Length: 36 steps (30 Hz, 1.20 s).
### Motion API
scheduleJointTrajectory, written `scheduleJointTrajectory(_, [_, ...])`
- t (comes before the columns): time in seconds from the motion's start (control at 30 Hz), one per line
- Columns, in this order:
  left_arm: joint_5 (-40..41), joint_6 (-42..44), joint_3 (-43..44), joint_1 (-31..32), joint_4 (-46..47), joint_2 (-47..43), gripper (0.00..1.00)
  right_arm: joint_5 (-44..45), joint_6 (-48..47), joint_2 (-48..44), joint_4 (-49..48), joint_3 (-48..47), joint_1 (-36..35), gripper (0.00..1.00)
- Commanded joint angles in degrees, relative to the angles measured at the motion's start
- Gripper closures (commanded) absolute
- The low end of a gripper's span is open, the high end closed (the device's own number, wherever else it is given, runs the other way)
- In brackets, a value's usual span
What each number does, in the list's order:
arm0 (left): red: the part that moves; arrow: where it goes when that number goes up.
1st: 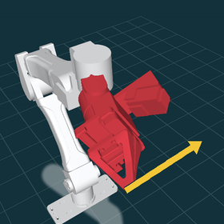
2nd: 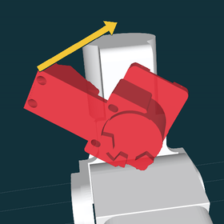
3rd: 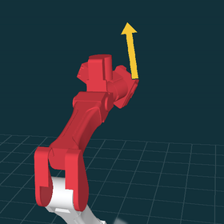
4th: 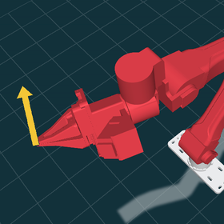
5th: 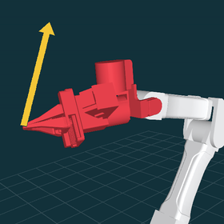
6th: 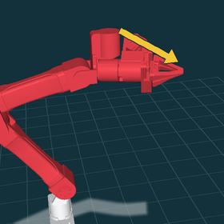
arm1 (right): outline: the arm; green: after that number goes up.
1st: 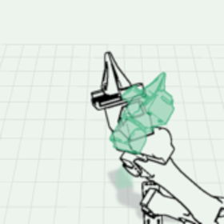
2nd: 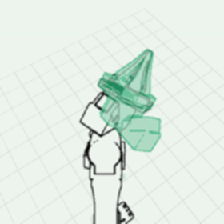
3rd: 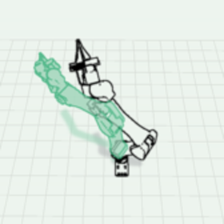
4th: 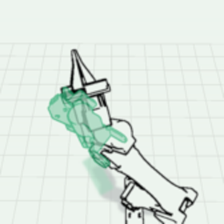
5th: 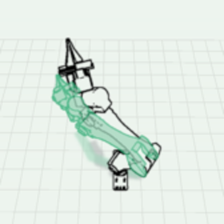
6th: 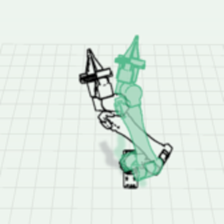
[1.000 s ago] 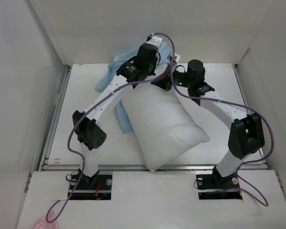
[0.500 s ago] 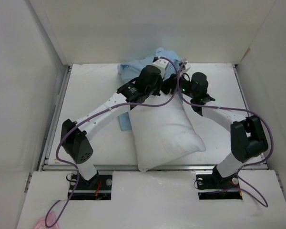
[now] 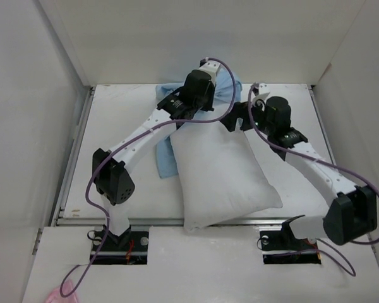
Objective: Put the pillow into the pillowcase
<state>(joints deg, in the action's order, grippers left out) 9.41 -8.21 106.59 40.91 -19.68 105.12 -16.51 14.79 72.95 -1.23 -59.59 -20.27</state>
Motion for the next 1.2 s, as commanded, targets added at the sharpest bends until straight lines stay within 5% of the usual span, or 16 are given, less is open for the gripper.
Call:
scheduleJointTrajectory(0.0, [-2.2, 0.03, 4.24, 0.23, 0.61, -1.06, 1.0, -2.47, 1.03, 7.28, 3.44, -2.72, -0.03, 0.0])
scheduleJointTrajectory(0.17, [-4.66, 0.03, 4.77, 0.23, -0.01, -1.05, 1.0, -6.85, 1.74, 19.58, 1.15, -9.47, -0.03, 0.06])
scheduleJointTrajectory(0.2, [-5.36, 0.03, 4.77, 0.23, -0.01, -1.06, 1.0, -7.65, 1.74, 22.99, -0.42, -10.53, -0.03, 0.18])
scheduleJointTrajectory(0.23, [-5.37, 0.03, 4.77, 0.23, -0.01, -1.67, 1.0, -8.53, 1.74, 24.25, -2.09, -11.41, -0.03, 0.43])
scheduleJointTrajectory(0.27, [-5.37, 0.56, 5.29, 0.84, -0.01, -1.67, 1.0, -11.49, 1.74, 24.78, -4.45, -11.94, -0.03, 0.99])
scheduleJointTrajectory(0.53, [-5.89, 1.62, 6.88, 4.7, -4.66, -2.99, 1.0, -13.82, 6.65, 9.77, -58.11, 5.94, -1.09, 1.0])
scheduleJointTrajectory(0.87, [-14.84, 3.02, 0.57, 17.79, -12.05, -10.98, 1.0, 8.9, 12.54, 14.23, -75.31, 11.51, -1.09, 1.0])
scheduleJointTrajectory(0.97, [-25.3, 2.41, -6.55, 18.33, -10.47, -13.7, 1.0, 20.59, 17.19, 16.52, -80.75, 12.83, -1.09, 1.0])
scheduleJointTrajectory(1.17, [-24.71, 1.09, -13.85, 18.86, -12.57, -13.63, 1.0, 36.11, 28.7, 22.49, -90.86, 15.03, -1.09, 1.0])
